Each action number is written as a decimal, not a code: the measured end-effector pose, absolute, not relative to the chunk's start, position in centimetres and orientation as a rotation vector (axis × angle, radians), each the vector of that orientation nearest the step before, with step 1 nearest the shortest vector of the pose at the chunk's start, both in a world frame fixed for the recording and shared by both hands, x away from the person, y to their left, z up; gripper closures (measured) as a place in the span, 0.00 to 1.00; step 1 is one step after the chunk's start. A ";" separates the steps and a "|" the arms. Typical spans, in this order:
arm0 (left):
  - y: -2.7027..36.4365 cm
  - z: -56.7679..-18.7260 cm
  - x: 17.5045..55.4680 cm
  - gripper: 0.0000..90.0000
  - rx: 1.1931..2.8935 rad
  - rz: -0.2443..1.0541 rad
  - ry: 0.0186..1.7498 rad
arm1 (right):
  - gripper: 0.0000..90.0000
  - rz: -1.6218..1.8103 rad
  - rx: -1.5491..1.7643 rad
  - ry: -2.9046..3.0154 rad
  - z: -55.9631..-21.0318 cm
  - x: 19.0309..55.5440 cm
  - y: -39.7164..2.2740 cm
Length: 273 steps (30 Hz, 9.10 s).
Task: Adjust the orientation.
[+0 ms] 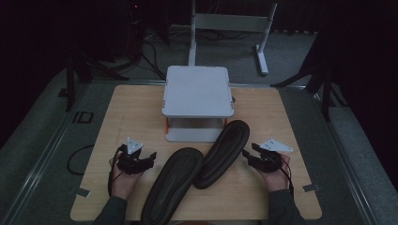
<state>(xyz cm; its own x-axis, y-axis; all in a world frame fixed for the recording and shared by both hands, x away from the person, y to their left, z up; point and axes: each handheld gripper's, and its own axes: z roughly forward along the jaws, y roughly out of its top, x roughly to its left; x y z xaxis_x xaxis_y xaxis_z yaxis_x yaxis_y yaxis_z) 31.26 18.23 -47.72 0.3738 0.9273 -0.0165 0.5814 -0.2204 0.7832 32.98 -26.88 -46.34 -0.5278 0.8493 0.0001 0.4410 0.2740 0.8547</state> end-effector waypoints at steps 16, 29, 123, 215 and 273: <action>17.3 -47.6 31.5 0.38 1.932 0.594 1.270 | 0.40 1.297 1.180 2.100 -45.6 34.4 -23.1; 17.3 -47.5 31.6 0.38 1.932 0.595 1.268 | 0.36 1.481 1.326 2.142 -45.9 34.9 -22.8; 3.8 -43.2 29.3 0.44 2.091 0.411 0.782 | 0.76 1.299 1.388 2.183 -47.7 37.0 -22.6; 17.9 -47.0 30.2 0.39 2.015 0.603 1.274 | 0.38 1.009 0.466 2.622 -46.6 29.5 -8.4; 17.8 -40.8 29.0 0.30 1.931 0.665 1.100 | 0.38 1.394 0.517 2.545 -43.9 30.3 -2.8</action>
<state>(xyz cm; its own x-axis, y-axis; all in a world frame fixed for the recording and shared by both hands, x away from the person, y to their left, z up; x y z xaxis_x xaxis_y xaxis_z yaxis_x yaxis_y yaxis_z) 28.97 17.77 -40.80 0.4840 0.8734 0.0538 0.4535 -0.3029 0.8382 30.30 -2.76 -43.88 -0.9203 0.3911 -0.0021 0.2089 0.4961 0.8428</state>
